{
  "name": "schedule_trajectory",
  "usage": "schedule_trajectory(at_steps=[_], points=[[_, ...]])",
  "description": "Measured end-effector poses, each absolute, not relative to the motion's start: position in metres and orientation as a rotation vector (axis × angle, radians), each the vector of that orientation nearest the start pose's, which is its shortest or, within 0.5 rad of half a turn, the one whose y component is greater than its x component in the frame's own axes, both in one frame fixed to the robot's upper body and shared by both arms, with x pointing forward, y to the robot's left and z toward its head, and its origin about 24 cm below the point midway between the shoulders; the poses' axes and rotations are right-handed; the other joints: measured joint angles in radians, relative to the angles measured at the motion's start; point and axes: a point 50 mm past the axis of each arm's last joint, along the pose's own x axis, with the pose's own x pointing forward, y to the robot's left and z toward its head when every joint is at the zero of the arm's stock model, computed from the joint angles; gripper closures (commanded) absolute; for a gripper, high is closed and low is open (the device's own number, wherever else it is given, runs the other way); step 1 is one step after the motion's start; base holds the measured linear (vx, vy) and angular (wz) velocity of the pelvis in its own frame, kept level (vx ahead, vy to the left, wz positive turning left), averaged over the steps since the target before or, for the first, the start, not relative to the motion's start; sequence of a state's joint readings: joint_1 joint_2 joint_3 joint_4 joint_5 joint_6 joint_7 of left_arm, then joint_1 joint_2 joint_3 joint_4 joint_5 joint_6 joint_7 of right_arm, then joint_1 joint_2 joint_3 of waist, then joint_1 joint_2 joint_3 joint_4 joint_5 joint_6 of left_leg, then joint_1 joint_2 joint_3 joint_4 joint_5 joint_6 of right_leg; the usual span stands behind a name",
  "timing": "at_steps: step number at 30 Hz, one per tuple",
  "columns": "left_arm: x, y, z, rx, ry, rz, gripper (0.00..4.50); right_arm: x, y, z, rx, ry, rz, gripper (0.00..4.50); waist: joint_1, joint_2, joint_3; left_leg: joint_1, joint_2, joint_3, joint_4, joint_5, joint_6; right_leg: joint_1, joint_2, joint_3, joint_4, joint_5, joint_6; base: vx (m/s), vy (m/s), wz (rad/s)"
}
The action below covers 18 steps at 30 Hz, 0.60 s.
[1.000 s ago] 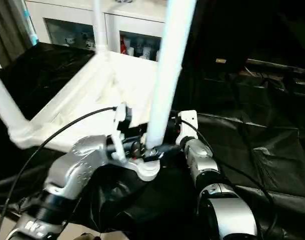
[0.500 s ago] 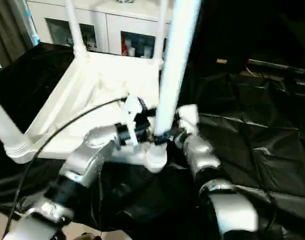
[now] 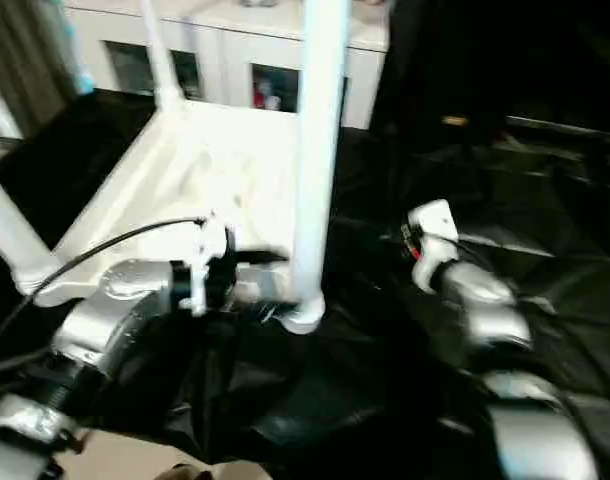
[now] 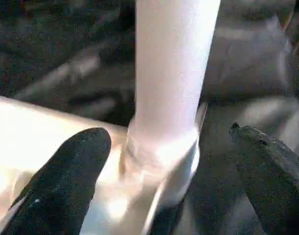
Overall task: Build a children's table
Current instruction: Rotate table base, then move table base
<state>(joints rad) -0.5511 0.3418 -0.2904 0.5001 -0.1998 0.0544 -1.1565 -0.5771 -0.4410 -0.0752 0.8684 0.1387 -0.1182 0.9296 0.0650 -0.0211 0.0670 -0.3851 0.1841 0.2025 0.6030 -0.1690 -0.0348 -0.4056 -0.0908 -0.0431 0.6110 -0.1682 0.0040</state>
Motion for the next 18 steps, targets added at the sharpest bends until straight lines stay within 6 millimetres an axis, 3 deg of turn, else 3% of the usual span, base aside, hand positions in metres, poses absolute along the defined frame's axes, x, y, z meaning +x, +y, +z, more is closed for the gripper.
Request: schedule_trajectory(at_steps=[1, 3, 7, 8, 17, 18], points=[[0.312, 0.115, 0.066, 0.24, 0.233, -1.368, 0.43, 0.33, -0.232, 0.057, -0.152, 0.22, 0.741, 1.02, 0.002, 0.0, 0.0, 0.0, 0.0, 0.0, 0.0, 0.0, 0.0, 0.0, 0.0, 0.0, 0.0, 0.0, 0.0, 0.0, 0.0, 0.0], [0.319, 0.116, 0.069, 0.344, 0.246, -1.385, 0.87, 0.322, -0.235, 0.062, -0.177, 0.237, 0.815, 1.02, 0.014, 0.002, 0.0, 0.0, 0.0, 0.0, 0.0, 0.0, 0.0, 0.0, 0.0, 0.0, 0.0, 0.0, 0.0, 0.0, 0.0, 0.0], [0.331, 0.121, 0.074, 0.479, 0.278, -1.391, 0.94, 0.304, -0.236, 0.065, -0.201, 0.305, 0.972, 1.02, 0.028, 0.006, 0.0, 0.001, 0.0, 0.0, 0.0, 0.0, 0.0, 0.001, 0.0, 0.0, 0.0, 0.0, 0.0, 0.0, 0.0, 0.0], [0.333, 0.122, 0.074, 0.488, 0.285, -1.392, 1.23, 0.301, -0.233, 0.064, -0.199, 0.319, 1.006, 1.02, 0.028, 0.007, -0.001, 0.001, 0.0, 0.0, 0.0, 0.0, 0.0, 0.001, 0.0, 0.0, 0.0, 0.0, 0.0, 0.0, 0.0, 0.0], [0.337, 0.118, 0.069, 0.522, 0.341, -1.469, 1.82, 0.283, -0.229, 0.063, -0.192, 0.399, 1.116, 1.02, 0.031, 0.018, -0.001, 0.001, 0.0, 0.0, 0.0, 0.0, 0.0, 0.001, -0.001, -0.001, -0.001, 0.0, 0.0, 0.0, 0.0, 0.0], [0.337, 0.118, 0.067, 0.526, 0.345, -1.473, 2.1, 0.281, -0.229, 0.063, -0.187, 0.406, 1.118, 1.02, 0.034, 0.021, -0.002, 0.001, 0.0, 0.0, 0.0, 0.0, 0.0, 0.001, -0.001, 0.0, -0.001, 0.0, 0.0, 0.0, 0.0, 0.0]])
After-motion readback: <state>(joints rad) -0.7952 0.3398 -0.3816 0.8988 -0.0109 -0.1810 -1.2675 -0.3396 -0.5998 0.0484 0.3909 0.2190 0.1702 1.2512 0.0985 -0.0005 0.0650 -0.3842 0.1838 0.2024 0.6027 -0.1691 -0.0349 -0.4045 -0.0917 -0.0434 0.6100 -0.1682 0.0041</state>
